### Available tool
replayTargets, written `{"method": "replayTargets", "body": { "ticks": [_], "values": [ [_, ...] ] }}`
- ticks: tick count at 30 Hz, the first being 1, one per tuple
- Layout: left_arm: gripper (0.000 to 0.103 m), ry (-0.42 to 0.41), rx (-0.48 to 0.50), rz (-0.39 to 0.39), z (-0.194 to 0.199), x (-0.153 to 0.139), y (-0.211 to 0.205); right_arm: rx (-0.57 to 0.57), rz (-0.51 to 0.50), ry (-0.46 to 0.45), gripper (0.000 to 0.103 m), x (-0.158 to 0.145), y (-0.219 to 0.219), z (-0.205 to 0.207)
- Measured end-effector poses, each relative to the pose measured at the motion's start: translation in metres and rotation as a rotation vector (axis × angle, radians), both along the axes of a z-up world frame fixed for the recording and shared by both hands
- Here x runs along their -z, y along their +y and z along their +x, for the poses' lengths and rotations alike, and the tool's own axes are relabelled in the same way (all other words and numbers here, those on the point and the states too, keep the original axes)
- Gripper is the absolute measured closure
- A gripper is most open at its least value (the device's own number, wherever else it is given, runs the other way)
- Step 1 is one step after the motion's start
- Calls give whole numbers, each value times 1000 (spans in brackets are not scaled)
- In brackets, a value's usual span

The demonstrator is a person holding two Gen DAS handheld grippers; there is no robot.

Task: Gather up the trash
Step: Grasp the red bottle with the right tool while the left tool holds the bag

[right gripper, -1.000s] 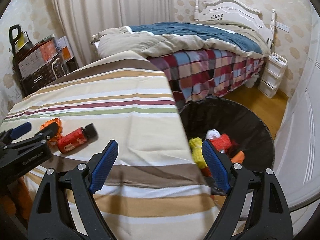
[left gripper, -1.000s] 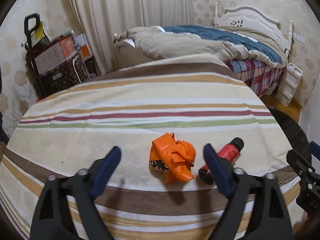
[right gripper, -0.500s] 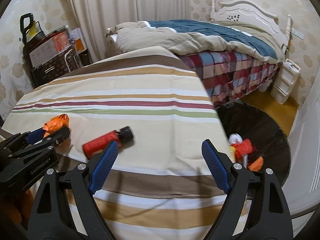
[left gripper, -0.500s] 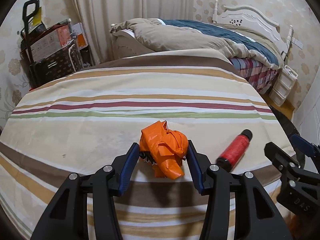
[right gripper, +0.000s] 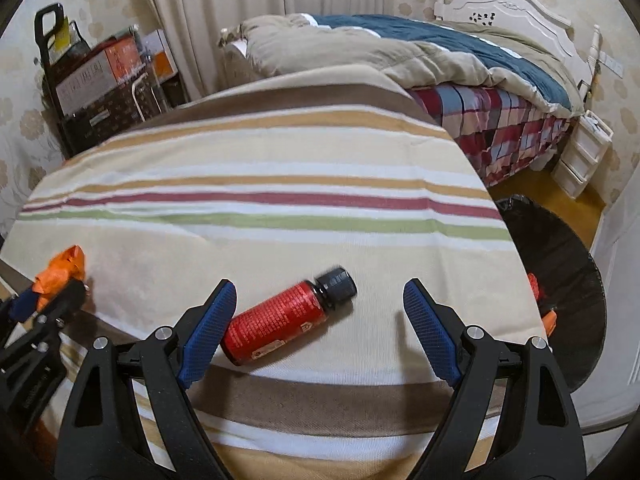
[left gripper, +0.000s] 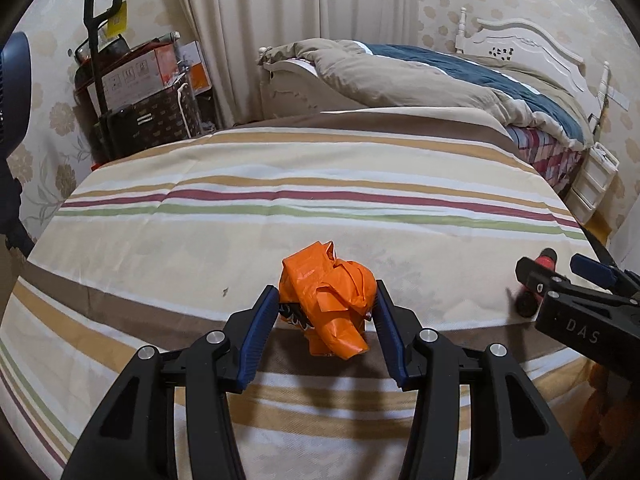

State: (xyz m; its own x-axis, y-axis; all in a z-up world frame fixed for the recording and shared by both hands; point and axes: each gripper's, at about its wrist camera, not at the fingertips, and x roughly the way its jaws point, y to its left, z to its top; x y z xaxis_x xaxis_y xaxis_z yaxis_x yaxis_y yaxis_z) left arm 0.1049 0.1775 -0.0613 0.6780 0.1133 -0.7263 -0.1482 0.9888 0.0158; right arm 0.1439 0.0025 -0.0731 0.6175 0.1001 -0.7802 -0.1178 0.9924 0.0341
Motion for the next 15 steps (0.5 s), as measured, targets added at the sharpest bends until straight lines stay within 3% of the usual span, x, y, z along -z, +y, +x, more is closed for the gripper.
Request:
{"method": "replayTargets", "body": {
  "ticks": [9, 12, 15],
  "values": [
    [54, 9, 23, -16, -2, 5, -5, -5, 16, 14, 21, 2, -17, -13],
    [54, 9, 24, -14, -2, 5, -4, -15, 20, 8, 28, 1, -19, -13],
    [54, 7, 24, -13, -2, 5, -5, -47, 17, 18, 47, 2, -14, -10]
  ]
}}
